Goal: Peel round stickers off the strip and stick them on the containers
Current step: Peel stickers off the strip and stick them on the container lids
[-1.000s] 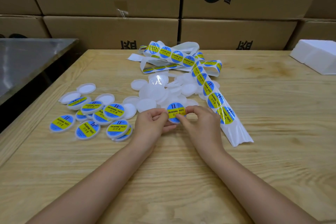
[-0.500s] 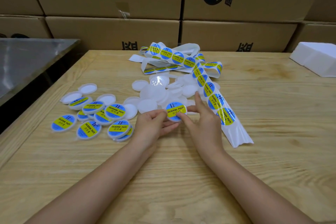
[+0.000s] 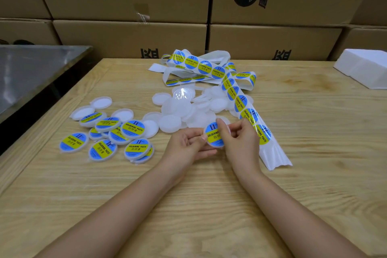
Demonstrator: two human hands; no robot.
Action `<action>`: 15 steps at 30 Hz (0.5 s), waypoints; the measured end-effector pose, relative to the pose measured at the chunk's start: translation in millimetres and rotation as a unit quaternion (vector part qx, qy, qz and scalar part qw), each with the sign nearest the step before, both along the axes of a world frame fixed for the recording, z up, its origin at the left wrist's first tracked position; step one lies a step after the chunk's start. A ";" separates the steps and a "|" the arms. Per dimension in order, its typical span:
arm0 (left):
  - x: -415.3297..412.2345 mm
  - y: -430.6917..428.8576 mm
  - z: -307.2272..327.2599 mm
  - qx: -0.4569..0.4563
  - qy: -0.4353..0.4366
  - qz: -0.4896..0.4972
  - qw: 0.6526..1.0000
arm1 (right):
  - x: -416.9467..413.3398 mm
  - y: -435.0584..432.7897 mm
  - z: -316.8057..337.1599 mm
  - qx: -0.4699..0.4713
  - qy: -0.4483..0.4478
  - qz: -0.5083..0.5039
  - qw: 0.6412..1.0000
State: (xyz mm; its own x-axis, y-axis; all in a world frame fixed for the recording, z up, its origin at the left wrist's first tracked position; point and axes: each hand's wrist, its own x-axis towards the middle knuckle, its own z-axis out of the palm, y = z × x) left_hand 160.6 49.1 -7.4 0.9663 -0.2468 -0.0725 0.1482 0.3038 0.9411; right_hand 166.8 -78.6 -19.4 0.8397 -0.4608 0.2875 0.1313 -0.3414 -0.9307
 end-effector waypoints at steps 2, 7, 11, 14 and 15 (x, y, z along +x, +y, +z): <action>-0.4 0.1 -0.4 -0.001 -0.010 0.006 1.000 | -1.2 2.4 -0.1 -0.005 0.003 0.009 1.000; 1.5 3.4 -2.0 -0.036 -0.014 0.019 0.999 | -6.0 9.9 -2.0 -0.019 0.005 0.066 0.998; 3.3 5.5 -3.5 -0.051 -0.003 0.007 0.999 | -5.2 7.6 0.0 -0.011 -0.009 0.068 0.998; 4.6 6.3 -2.5 -0.056 0.009 0.001 0.998 | -4.9 3.3 0.8 -0.032 -0.037 0.042 0.998; 4.6 5.7 -1.9 -0.057 0.014 0.000 0.998 | -5.1 2.6 0.9 -0.033 -0.044 0.035 0.998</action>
